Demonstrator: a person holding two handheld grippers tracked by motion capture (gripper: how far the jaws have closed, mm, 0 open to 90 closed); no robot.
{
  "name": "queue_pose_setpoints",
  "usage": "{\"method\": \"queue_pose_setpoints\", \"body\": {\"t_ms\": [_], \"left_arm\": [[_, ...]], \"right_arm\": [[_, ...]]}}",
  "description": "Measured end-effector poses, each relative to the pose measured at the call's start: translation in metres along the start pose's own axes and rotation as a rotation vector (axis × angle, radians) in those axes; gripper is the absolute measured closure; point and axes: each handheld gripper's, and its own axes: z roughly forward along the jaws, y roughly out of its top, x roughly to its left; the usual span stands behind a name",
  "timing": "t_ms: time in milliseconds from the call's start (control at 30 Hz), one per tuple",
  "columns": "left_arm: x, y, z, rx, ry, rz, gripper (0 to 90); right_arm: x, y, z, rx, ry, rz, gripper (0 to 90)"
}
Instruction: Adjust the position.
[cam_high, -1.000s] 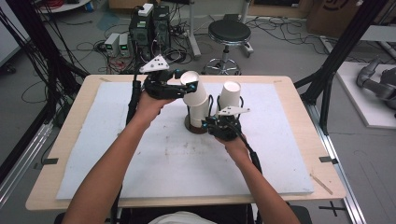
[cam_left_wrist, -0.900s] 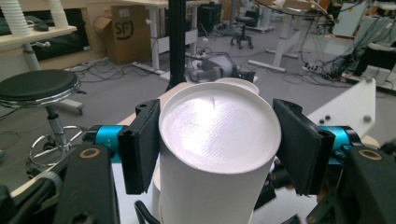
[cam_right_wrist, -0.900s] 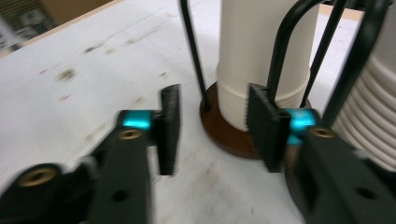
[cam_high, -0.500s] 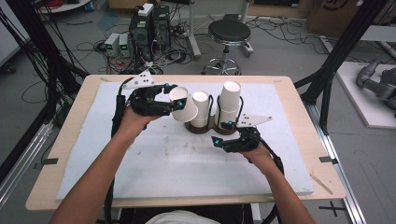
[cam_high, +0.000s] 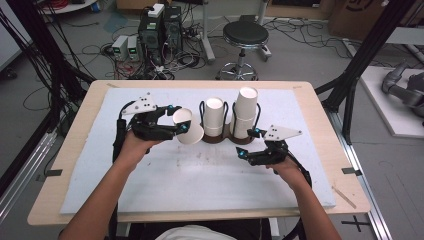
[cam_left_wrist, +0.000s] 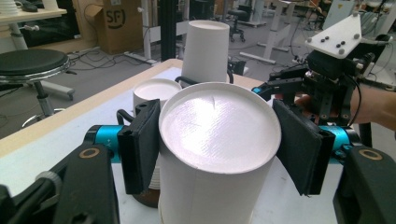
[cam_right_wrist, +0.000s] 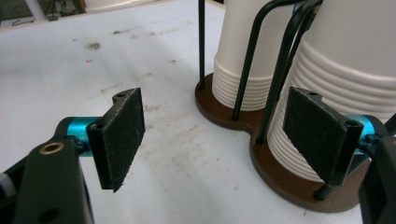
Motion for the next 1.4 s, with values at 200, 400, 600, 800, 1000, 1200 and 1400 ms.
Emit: {"method": "queue_pose_setpoints", "body": {"t_ms": [200, 400, 600, 800, 1000, 1200, 1400], "left_arm": [[-0.004, -0.012, 0.003, 0.017, -0.013, 0.001, 35.4], [-0.011, -0.021, 0.007, 0.029, -0.025, 0.035, 35.4], [-0.021, -0.034, 0.01, 0.013, -0.066, 0.03, 35.4], [-0.023, -0.045, 0.015, 0.024, -0.101, 0.029, 35.4], [-0.028, -0.048, 0.014, 0.015, -0.129, 0.033, 35.4], [-0.035, -0.04, 0.013, -0.014, -0.159, 0.044, 35.3], [-0.036, -0.036, 0.021, -0.021, -0.19, 0.043, 35.3]], "right_arm": [[0.004, 0.0, 0.001, 0.03, 0.131, 0.057, 20.6], [0.007, 0.002, -0.003, -0.021, 0.108, 0.029, 20.8], [0.017, 0.002, 0.0, -0.061, 0.1, -0.045, 20.7], [0.029, 0.001, 0.01, -0.049, 0.134, -0.087, 20.8], [0.034, 0.004, 0.013, -0.08, 0.173, -0.035, 20.7], [0.041, 0.009, 0.022, -0.092, 0.259, 0.002, 20.7], [0.042, 0.011, 0.029, -0.089, 0.263, 0.003, 20.7]]}}
